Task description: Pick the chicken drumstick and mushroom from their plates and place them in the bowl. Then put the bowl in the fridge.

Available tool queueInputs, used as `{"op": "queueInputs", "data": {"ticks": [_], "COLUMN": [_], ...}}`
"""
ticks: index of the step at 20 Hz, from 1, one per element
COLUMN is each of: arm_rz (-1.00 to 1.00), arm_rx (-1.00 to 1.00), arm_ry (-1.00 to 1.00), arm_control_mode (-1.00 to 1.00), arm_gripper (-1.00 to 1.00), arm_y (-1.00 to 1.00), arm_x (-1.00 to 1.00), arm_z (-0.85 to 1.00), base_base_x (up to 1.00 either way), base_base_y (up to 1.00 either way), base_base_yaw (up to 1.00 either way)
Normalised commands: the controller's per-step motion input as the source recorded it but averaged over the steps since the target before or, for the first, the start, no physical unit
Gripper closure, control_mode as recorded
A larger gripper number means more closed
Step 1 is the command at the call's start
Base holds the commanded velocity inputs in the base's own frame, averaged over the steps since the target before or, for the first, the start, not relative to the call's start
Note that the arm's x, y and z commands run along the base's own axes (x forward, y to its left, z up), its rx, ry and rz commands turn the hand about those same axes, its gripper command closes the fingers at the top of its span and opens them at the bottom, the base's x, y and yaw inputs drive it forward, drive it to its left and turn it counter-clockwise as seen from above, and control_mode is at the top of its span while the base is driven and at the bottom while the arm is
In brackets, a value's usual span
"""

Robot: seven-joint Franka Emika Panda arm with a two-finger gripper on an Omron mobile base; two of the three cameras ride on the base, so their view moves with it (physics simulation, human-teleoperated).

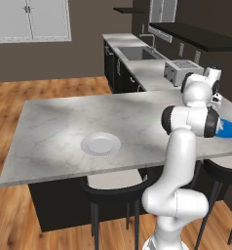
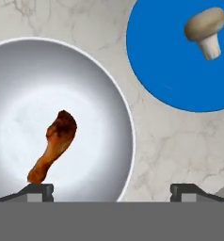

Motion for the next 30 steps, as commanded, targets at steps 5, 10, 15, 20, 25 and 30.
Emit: {"op": "queueInputs", "data": {"ticks": [5, 10, 15, 20, 25, 30], "arm_rz": [0.63, 0.60, 0.47, 0.15, 0.09, 0.09], "arm_rx": [-0.01, 0.00, -0.01, -0.07, -0.11, -0.01], "arm_ry": [-0.16, -0.18, -0.10, 0.32, 0.38, 0.12], "arm_control_mode": [-1.00, -1.00, -1.00, -1.00, -1.00, -1.00], "arm_gripper": [-1.00, -1.00, -1.00, -1.00, -1.00, -1.00], "arm_y": [-0.42, -0.46, -0.53, -0.46, -0.40, -0.37], "arm_x": [-0.47, -0.40, -0.20, 0.29, 0.37, 0.19], "arm_z": [0.06, 0.06, 0.03, 0.02, 0.00, -0.05], "base_base_x": [0.00, 0.00, 0.00, 0.00, 0.00, 0.00], "base_base_y": [0.00, 0.00, 0.00, 0.00, 0.00, 0.00], "base_base_yaw": [0.00, 0.00, 0.00, 0.00, 0.00, 0.00]}}
